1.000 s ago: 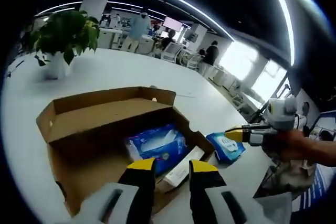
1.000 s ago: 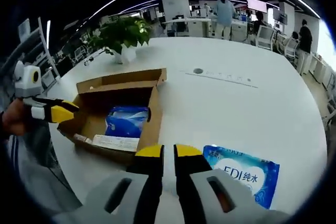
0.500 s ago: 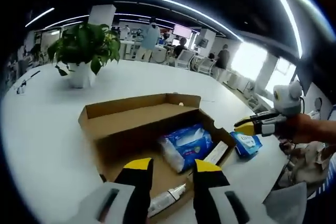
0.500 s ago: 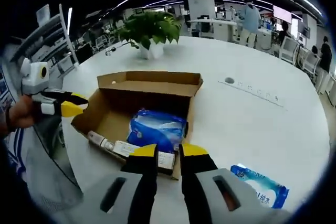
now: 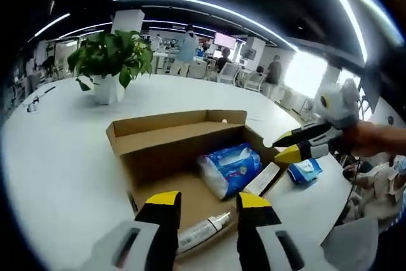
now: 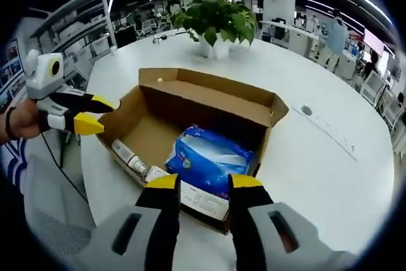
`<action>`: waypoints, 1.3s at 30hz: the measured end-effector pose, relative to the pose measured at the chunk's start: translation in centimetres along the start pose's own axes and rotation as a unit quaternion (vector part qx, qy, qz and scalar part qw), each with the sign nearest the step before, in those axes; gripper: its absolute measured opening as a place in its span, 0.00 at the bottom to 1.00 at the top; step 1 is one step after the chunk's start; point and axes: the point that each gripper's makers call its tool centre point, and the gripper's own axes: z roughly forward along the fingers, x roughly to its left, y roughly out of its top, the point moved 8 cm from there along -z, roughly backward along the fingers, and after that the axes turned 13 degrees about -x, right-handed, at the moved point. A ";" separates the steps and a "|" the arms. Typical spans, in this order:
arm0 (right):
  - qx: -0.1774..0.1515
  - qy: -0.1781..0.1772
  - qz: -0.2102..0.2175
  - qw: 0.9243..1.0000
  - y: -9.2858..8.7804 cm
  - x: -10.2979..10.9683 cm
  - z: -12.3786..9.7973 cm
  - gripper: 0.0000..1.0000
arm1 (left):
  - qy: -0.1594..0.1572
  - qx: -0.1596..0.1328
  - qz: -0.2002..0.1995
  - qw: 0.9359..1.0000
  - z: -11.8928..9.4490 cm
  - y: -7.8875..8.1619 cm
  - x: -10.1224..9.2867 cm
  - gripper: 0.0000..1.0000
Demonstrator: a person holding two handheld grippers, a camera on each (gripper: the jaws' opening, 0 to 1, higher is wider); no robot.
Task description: Operate the shoe box by opening the lid, removing the specified soft item, and placing it in the target area until the item is outside and the box remains undamaged.
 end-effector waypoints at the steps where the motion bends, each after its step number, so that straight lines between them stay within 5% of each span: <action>1: 0.006 0.005 -0.012 1.000 0.1 0.0 0.2 0.29 | 0.002 -0.001 0.003 1.000 -0.1 -0.1 0.0 0.35; 19: 0.079 0.072 -0.119 0.987 1.0 -0.9 4.4 0.45 | -0.010 -0.004 0.037 0.999 -1.4 -1.4 -1.3 0.45; 27: 0.118 0.112 -0.174 0.971 1.1 0.2 6.2 0.52 | -0.015 0.001 0.037 0.999 -2.2 -2.0 -1.7 0.48; 33: 0.127 0.122 -0.178 0.968 1.3 0.0 7.6 0.55 | -0.022 0.015 0.038 0.999 -2.3 -2.8 -1.9 0.51; 39: 0.153 0.152 -0.195 0.957 0.4 0.4 8.8 0.61 | -0.020 0.012 0.034 0.999 -2.5 -2.8 -1.9 0.51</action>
